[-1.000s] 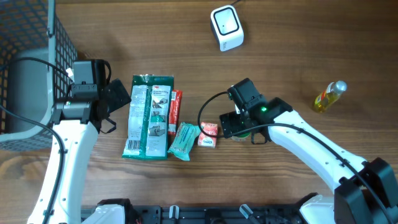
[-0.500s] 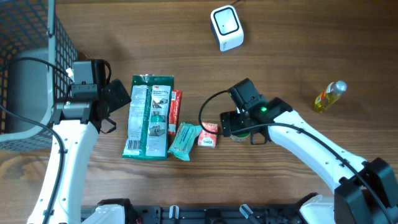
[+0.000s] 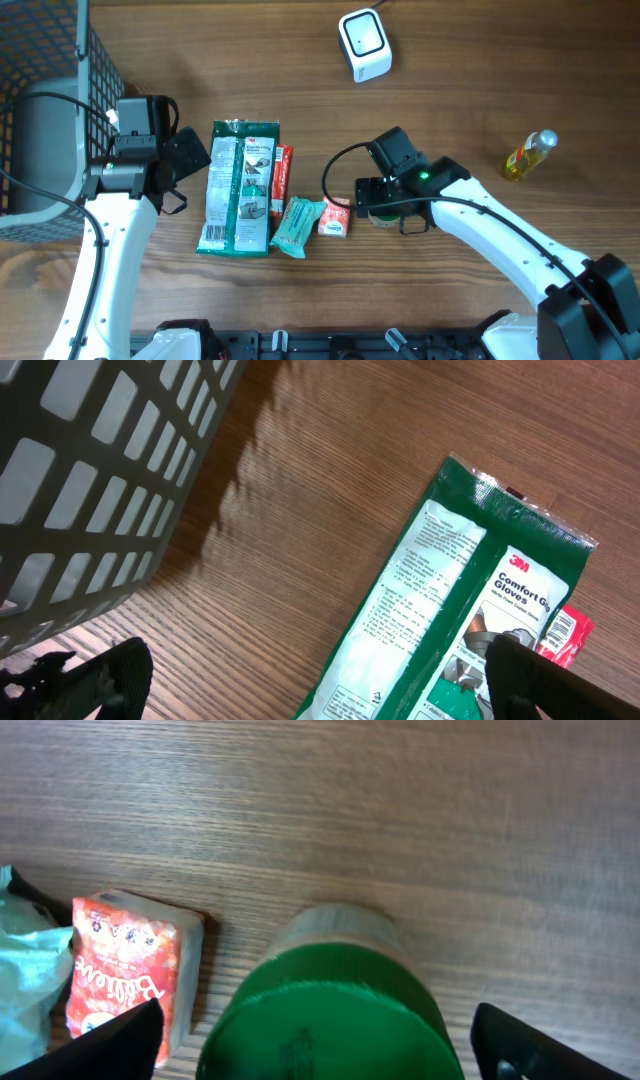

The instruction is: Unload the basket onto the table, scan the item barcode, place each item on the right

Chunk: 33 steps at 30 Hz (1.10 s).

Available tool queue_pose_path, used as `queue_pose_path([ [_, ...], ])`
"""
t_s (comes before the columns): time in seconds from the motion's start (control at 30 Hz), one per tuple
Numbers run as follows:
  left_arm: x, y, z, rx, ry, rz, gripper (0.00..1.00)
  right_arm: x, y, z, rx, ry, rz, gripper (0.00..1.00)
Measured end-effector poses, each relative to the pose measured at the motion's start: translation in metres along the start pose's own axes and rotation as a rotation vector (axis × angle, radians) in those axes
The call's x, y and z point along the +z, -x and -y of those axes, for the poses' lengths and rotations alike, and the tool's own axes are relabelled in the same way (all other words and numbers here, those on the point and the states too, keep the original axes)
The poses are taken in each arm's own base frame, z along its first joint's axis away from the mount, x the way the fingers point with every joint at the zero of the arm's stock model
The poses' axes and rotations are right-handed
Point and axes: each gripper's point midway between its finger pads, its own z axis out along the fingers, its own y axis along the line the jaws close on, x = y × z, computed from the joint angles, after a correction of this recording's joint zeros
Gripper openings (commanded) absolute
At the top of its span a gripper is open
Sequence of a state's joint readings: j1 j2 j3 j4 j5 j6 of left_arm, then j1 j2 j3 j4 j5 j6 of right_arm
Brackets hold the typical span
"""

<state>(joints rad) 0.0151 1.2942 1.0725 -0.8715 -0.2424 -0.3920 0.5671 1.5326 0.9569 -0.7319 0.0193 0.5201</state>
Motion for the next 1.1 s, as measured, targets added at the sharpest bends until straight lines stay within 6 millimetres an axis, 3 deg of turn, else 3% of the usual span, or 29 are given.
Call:
queue_pose_path([
  [0.1, 0.000, 0.000, 0.000, 0.000, 0.000, 0.000, 1.00, 0.000, -0.006, 0.003, 0.070, -0.011, -0.026, 0.89],
  [0.23, 0.000, 0.000, 0.000, 0.000, 0.000, 0.000, 1.00, 0.000, -0.014, -0.001, 0.140, 0.011, -0.062, 0.73],
  [0.5, 0.000, 0.000, 0.000, 0.000, 0.000, 0.000, 1.00, -0.001, -0.014, -0.002, 0.172, 0.018, -0.067, 0.56],
  [0.77, 0.000, 0.000, 0.000, 0.000, 0.000, 0.000, 1.00, 0.000, -0.008, -0.001, 0.047, 0.013, -0.040, 0.57],
  [0.93, 0.000, 0.000, 0.000, 0.000, 0.000, 0.000, 1.00, 0.000, -0.006, 0.002, -0.034, -0.008, -0.026, 0.88],
  [1.1, 0.000, 0.000, 0.000, 0.000, 0.000, 0.000, 1.00, 0.000, -0.012, 0.007, 0.066, -0.029, -0.047, 0.88],
])
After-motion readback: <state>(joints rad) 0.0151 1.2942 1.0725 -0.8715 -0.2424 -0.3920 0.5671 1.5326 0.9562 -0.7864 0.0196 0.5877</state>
